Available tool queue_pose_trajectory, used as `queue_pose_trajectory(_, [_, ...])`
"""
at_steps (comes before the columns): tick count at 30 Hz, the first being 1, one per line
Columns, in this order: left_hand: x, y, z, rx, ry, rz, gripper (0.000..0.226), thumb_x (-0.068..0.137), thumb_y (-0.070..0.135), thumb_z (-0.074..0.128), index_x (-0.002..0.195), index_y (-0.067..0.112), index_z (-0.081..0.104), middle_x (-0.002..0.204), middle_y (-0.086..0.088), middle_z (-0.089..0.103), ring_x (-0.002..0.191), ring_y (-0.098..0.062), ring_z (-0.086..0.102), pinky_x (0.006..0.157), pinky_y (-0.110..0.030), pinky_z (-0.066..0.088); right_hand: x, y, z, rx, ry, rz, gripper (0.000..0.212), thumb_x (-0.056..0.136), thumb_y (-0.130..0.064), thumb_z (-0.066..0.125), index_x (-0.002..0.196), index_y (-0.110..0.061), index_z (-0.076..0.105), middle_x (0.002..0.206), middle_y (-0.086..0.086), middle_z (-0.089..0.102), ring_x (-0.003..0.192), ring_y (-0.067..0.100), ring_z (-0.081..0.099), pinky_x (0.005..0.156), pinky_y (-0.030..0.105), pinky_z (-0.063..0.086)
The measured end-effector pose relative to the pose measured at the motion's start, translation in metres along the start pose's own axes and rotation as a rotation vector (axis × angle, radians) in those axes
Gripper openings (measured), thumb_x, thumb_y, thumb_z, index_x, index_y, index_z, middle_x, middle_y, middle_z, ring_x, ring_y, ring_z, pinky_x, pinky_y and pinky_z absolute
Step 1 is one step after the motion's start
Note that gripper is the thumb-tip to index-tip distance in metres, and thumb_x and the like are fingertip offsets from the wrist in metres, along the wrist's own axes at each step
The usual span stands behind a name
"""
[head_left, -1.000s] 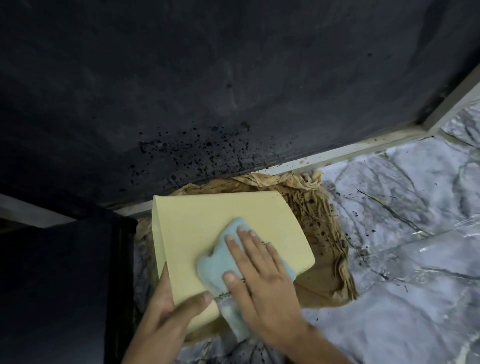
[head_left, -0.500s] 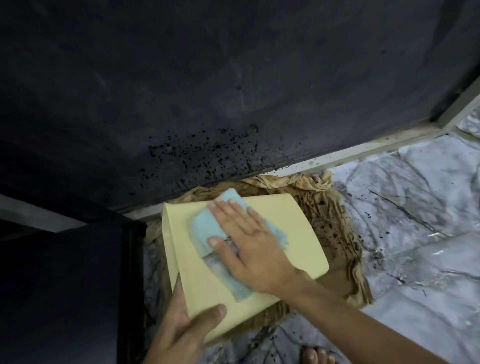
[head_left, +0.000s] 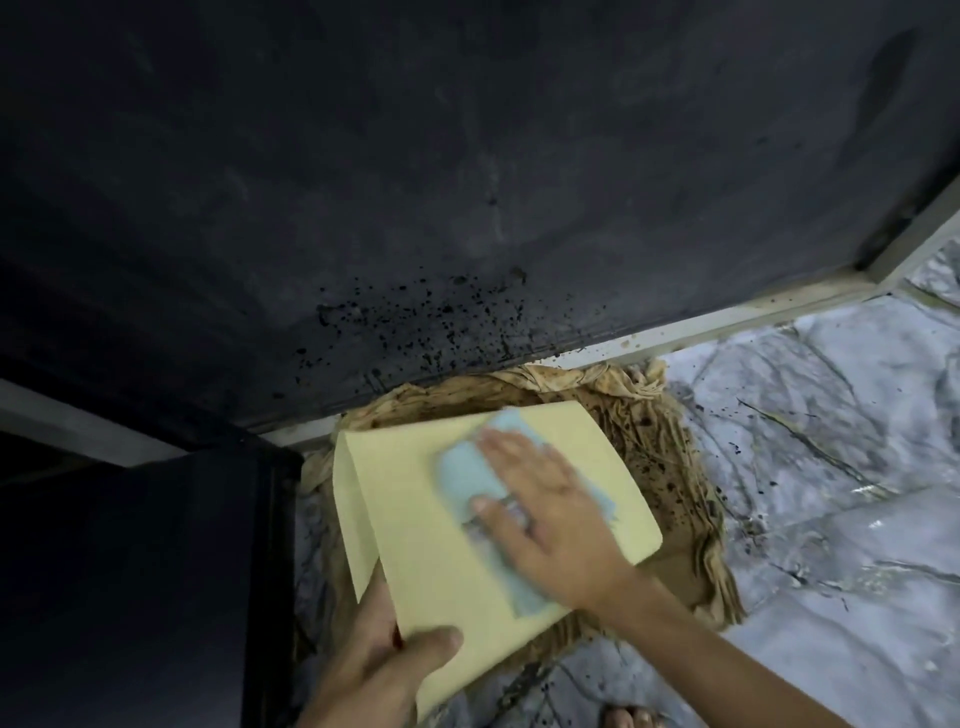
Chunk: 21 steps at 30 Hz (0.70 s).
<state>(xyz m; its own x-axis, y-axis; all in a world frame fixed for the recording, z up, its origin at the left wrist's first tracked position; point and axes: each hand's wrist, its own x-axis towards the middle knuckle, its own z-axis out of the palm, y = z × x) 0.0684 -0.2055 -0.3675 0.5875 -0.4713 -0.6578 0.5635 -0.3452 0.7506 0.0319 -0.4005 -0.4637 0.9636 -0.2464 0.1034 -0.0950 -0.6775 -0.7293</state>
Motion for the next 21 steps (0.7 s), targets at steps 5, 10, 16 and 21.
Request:
queue_pose_trajectory(5, [0.039,0.055,-0.022,-0.169,0.164,-0.070,0.055,0.086,0.054,0.069,0.117,0.009,0.075,0.103,-0.016,0.083,0.091,-0.030,0.080,0.074,-0.042,0.061,-0.003,0.071,-0.028,0.127,0.016,0.057,0.049,0.101,-0.037,0.047,0.147,-0.024,0.041,0.151,-0.009,0.043,0.145,0.005,0.027,0.120,0.044,0.023])
queue_pose_trajectory(10, [0.092,0.057,-0.045,-0.078,0.404,-0.047,0.071,0.080,0.065,0.068,0.131,0.015,0.064,0.122,-0.015,0.074,0.110,-0.035,0.070,0.094,-0.050,0.057,-0.016,0.087,-0.028,0.135,0.066,0.047,0.042,0.100,-0.019,0.053,0.142,-0.022,0.047,0.127,-0.007,0.064,0.114,-0.005,0.059,0.098,0.019,0.047])
queue_pose_trajectory(16, [0.043,0.070,-0.003,0.131,0.503,0.168,0.056,0.089,0.061,0.060,0.075,0.006,0.060,0.077,-0.011,0.067,0.077,-0.026,0.066,0.078,-0.042,0.052,-0.029,0.089,-0.067,0.790,0.522,0.681,0.035,0.092,-0.051,0.051,0.089,-0.020,0.067,0.082,0.014,0.064,0.071,0.024,0.064,0.062,0.036,0.053])
queue_pose_trajectory(21, [0.010,0.041,0.007,0.042,0.492,0.282,0.029,0.101,0.029,0.058,0.086,0.014,0.079,0.082,0.000,0.084,0.080,-0.014,0.079,0.070,-0.033,0.052,-0.030,0.011,-0.116,1.064,0.544,0.498,0.054,0.090,-0.060,0.044,0.120,-0.022,0.065,0.112,0.009,0.072,0.104,0.022,0.069,0.088,0.042,0.057])
